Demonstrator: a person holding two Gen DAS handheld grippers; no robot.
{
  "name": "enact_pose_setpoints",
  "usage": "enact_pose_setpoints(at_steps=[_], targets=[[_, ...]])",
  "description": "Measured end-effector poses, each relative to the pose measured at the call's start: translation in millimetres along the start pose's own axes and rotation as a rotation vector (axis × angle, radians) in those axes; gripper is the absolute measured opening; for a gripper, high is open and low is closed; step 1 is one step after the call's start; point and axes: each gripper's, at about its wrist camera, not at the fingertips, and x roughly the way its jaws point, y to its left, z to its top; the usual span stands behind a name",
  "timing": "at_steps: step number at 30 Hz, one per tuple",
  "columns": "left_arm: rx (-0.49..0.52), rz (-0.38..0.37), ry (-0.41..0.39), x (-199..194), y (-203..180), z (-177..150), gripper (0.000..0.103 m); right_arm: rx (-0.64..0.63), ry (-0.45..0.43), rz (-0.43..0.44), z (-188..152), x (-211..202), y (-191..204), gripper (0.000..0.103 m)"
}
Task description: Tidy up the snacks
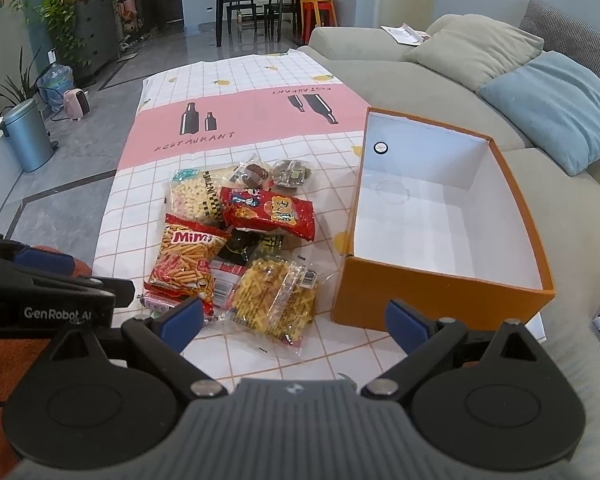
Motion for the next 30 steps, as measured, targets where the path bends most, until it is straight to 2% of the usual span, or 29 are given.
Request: enact_pose_setpoints(at_steps=[17, 21, 23, 26, 30], targets=[[0.002, 0.000, 0.001, 0, 0, -1, 0.073, 0.001, 0.006, 0.000, -3, 1, 0, 0.095], [0.008, -0.033, -0.005, 1, 3, -3, 0.072, 0.003, 0.008, 0.004, -3, 3, -1, 0.095], [0.006, -0.051, -0.008, 4, 6, -2, 0.072, 0.010, 0.006, 0.034, -3, 5, -3, 0.094], [-0.010, -0.072, -0.003, 9, 13, 2, 0.072, 0.020, 0.002, 0.098, -2, 12, -7, 0.083], [-0.040, -0.084, 0.002, 21, 21, 9, 0.072, -0.024, 0.005, 0.099, 0, 25, -3, 0.079]])
